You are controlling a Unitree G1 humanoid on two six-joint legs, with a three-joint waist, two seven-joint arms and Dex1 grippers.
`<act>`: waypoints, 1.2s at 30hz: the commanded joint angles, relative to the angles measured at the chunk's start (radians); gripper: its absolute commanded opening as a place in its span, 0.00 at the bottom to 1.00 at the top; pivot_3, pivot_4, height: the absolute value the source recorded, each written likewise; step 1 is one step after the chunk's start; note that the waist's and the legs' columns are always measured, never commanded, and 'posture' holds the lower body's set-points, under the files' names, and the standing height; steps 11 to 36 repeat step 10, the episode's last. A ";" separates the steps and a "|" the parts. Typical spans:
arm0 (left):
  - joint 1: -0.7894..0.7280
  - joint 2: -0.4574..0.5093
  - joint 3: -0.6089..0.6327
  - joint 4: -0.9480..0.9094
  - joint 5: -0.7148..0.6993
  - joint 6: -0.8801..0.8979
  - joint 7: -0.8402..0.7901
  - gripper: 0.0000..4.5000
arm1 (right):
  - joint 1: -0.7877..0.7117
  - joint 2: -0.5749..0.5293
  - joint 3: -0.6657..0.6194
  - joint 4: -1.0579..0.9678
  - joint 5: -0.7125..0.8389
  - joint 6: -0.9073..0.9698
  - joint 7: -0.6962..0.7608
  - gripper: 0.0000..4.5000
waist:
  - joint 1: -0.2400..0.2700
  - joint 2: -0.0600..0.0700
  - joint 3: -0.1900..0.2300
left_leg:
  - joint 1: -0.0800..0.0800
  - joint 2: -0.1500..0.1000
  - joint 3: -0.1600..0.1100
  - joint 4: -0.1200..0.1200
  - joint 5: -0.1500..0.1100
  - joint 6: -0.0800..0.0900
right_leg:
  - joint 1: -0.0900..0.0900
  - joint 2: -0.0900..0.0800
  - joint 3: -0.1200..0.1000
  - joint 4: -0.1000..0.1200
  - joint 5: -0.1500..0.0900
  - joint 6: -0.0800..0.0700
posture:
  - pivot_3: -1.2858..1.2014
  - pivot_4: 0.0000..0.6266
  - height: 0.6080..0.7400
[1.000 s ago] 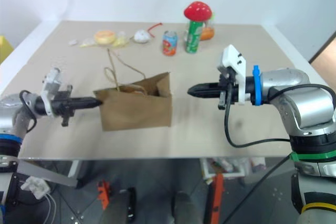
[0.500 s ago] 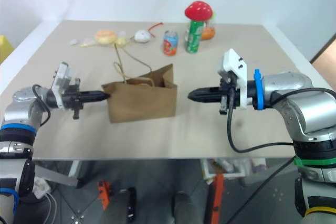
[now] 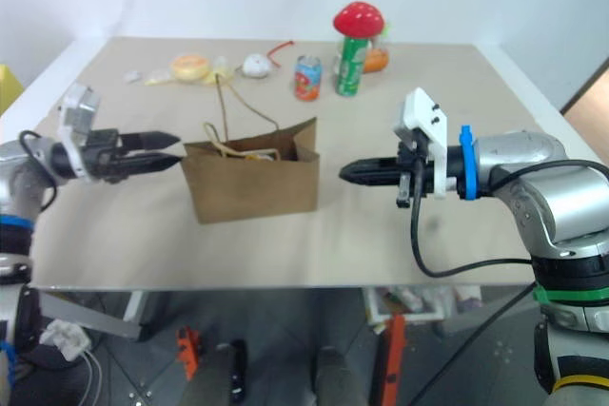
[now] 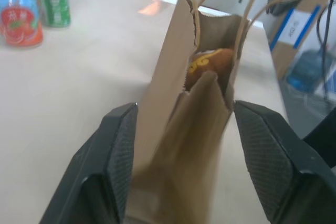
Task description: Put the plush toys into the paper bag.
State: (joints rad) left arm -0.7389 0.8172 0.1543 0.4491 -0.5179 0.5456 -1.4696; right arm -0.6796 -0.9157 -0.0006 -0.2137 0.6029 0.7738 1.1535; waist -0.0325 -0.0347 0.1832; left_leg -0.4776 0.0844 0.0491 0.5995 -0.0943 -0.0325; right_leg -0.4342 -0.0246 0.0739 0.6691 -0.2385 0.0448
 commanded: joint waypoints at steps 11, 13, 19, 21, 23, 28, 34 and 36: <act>0.529 -0.003 0.438 -0.564 -0.273 0.374 0.420 0.66 | 0.205 -0.055 -0.221 0.023 0.004 -0.012 -0.096 0.00 | -0.007 -0.001 0.000 | 0.001 0.001 0.001 0.000 -0.001 -0.002 | 0.000 -0.002 -0.001 0.000 0.000 -0.003 | 0.52 0.24 1.00; 0.529 -0.003 0.438 -0.564 -0.273 0.374 0.420 0.66 | 0.205 -0.055 -0.221 0.023 0.004 -0.012 -0.096 0.00 | -0.007 -0.001 0.000 | 0.001 0.001 0.001 0.000 -0.001 -0.002 | 0.000 -0.002 -0.001 0.000 0.000 -0.003 | 0.52 0.24 1.00; 0.529 -0.003 0.438 -0.564 -0.273 0.374 0.420 0.66 | 0.205 -0.055 -0.221 0.023 0.004 -0.012 -0.096 0.00 | -0.007 -0.001 0.000 | 0.001 0.001 0.001 0.000 -0.001 -0.002 | 0.000 -0.002 -0.001 0.000 0.000 -0.003 | 0.52 0.24 1.00; 0.529 -0.003 0.438 -0.564 -0.273 0.374 0.420 0.66 | 0.205 -0.055 -0.221 0.023 0.004 -0.012 -0.096 0.00 | -0.007 -0.001 0.000 | 0.001 0.001 0.001 0.000 -0.001 -0.002 | 0.000 -0.002 -0.001 0.000 0.000 -0.003 | 0.52 0.24 1.00; 0.529 -0.003 0.438 -0.564 -0.273 0.374 0.420 0.66 | 0.205 -0.055 -0.221 0.023 0.004 -0.012 -0.096 0.00 | -0.007 -0.001 0.000 | 0.001 0.001 0.001 0.000 -0.001 -0.002 | 0.000 -0.002 -0.001 0.000 0.000 -0.003 | 0.52 0.24 1.00; 0.529 -0.003 0.438 -0.564 -0.273 0.374 0.420 0.66 | 0.205 -0.055 -0.221 0.023 0.004 -0.012 -0.096 0.00 | -0.007 -0.001 0.000 | 0.001 0.001 0.001 0.000 -0.001 -0.002 | 0.000 -0.002 -0.001 0.000 0.000 -0.003 | 0.52 0.24 1.00; 0.529 -0.003 0.438 -0.564 -0.273 0.374 0.420 0.66 | 0.205 -0.055 -0.221 0.023 0.004 -0.012 -0.096 0.00 | -0.007 -0.001 0.000 | 0.001 0.001 0.001 0.000 -0.001 -0.002 | 0.000 -0.002 -0.001 0.000 0.000 -0.003 | 0.52 0.24 1.00; 0.529 -0.003 0.438 -0.564 -0.273 0.374 0.420 0.66 | 0.205 -0.055 -0.221 0.023 0.004 -0.012 -0.096 0.00 | -0.007 -0.001 0.000 | 0.001 0.001 0.001 0.000 -0.001 -0.002 | 0.000 -0.002 -0.001 0.000 0.000 -0.003 | 0.52 0.24 1.00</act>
